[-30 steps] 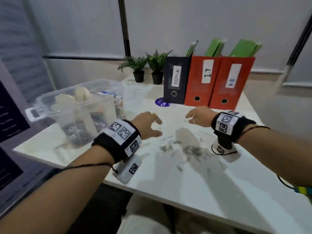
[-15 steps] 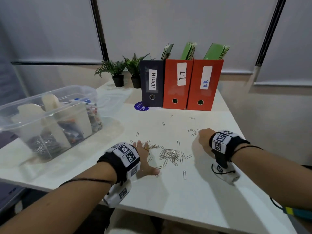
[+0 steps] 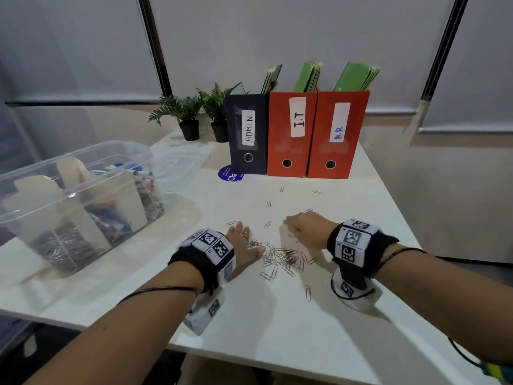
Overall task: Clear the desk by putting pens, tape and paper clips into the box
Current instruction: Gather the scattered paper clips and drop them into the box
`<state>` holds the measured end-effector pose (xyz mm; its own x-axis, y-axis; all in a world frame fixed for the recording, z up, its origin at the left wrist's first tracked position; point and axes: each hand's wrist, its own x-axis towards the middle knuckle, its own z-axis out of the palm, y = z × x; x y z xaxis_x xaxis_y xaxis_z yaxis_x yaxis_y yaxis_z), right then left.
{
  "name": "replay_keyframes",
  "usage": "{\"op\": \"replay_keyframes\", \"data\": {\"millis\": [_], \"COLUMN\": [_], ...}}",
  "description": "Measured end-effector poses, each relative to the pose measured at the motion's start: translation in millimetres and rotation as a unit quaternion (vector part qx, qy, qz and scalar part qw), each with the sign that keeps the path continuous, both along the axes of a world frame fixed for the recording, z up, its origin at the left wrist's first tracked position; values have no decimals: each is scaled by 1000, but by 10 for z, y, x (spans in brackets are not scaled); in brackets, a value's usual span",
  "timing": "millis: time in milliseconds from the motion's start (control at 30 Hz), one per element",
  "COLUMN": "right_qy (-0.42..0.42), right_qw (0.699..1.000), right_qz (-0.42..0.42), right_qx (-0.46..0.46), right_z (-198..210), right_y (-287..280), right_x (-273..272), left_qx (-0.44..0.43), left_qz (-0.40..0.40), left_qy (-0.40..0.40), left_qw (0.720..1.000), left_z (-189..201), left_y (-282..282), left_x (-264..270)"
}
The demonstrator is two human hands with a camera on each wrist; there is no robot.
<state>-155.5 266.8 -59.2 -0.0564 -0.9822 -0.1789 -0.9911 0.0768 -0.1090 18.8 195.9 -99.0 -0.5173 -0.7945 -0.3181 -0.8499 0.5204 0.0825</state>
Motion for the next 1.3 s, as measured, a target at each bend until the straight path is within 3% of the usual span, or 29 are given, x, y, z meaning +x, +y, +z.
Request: {"op": "replay_keyframes", "data": {"millis": [133, 200, 367, 533, 633, 767, 867, 967, 1133, 1300], "right_qy": [79, 110, 65, 8, -5, 12, -32, -57, -54, -56], "right_qw": [990, 985, 996, 994, 997, 997, 998, 997, 998, 998], "right_qz": [-99, -99, -24, 96, 69, 29, 7, 24, 21, 17], "right_qx": [56, 90, 59, 45, 42, 69, 61, 37, 24, 24], "right_z": [77, 71, 73, 107, 188, 135, 24, -11, 1, 18], "right_y": [-113, -134, -183, -124, -38, 83, 91, 50, 7, -19], "right_x": [-179, -176, 205, 464, 360, 249, 295, 343, 379, 413], "left_qx": [33, 11, -53, -69, -33, -37, -15, -25, -63, -45], "left_qz": [-65, -58, -4, -16, -70, -102, -112, -135, -52, -31], "left_qy": [16, 22, 6, -5, -41, 8, 42, 12, 7, 13], "left_qw": [997, 998, 999, 998, 996, 994, 993, 990, 997, 998], "left_z": [102, 142, 276, 419, 400, 367, 330, 301, 258, 250], "left_y": [113, 95, -127, -200, -204, -76, 39, 77, 126, 210], "left_x": [-38, -20, -46, -69, -98, -178, -110, 23, 135, 89]}}
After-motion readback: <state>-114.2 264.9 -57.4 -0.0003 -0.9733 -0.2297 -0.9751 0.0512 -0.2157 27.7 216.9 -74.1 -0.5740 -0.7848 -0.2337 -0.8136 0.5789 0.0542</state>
